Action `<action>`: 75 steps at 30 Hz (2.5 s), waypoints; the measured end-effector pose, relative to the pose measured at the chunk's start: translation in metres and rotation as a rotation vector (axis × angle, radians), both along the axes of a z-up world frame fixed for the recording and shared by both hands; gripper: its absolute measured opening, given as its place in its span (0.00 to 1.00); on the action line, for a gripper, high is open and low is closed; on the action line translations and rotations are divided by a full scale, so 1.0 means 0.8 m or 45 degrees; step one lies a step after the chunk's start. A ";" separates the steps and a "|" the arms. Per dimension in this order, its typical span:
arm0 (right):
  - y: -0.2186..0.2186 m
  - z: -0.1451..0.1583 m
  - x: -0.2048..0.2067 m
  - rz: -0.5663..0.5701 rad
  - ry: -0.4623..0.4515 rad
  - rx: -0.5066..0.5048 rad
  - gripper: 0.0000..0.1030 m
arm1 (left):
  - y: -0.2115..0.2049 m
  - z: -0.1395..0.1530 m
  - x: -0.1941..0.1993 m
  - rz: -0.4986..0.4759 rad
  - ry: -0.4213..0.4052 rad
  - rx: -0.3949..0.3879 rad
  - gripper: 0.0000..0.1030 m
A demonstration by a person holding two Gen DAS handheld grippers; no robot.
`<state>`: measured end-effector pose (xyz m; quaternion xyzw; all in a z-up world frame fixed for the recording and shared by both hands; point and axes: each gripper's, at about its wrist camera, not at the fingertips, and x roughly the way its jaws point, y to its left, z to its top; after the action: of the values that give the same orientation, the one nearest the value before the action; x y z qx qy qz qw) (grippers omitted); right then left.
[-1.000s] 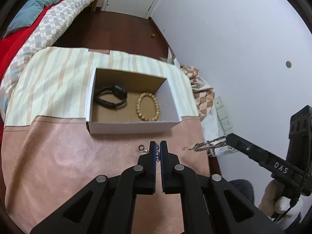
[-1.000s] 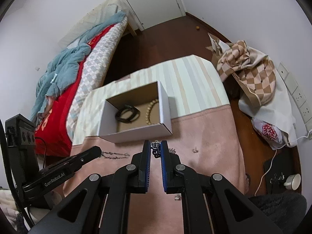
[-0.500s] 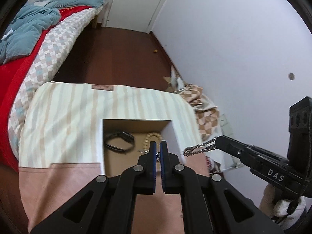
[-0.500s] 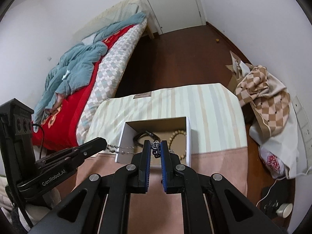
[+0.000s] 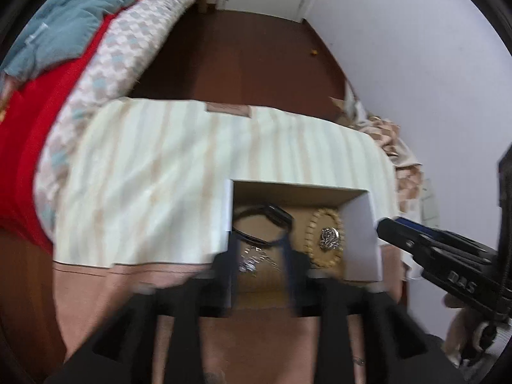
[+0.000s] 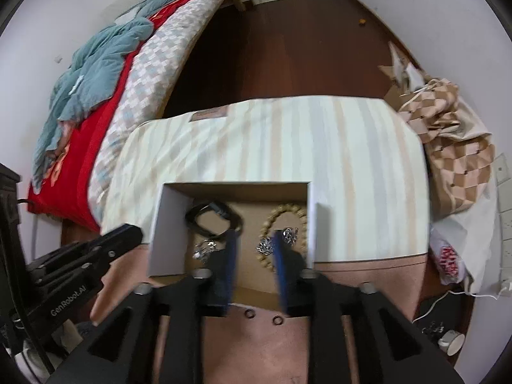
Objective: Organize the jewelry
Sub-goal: 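Lower the charm bracelet into the box with the left gripper while the right drops the chain bracelet, then pull both open grippers back out of the box, then grasp the small silver earring with the right gripper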
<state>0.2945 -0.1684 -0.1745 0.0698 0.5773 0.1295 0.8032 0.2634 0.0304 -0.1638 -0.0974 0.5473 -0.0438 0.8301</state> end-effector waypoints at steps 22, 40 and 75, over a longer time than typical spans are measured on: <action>-0.009 -0.014 -0.070 -0.124 -0.114 -0.359 0.98 | -0.011 -0.019 -0.043 0.049 -0.054 0.351 0.99; -0.006 0.080 -0.156 -0.153 -0.332 -0.347 0.98 | -0.016 0.062 -0.129 0.112 -0.259 0.375 0.99; -0.057 -0.113 -0.287 -0.136 0.001 -0.108 0.51 | -0.048 -0.102 -0.212 0.115 0.058 0.537 0.99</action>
<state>0.0653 -0.2141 -0.2648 0.0666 0.5779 0.0619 0.8110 0.0937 -0.0082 -0.2454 0.0529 0.5581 0.1111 0.8206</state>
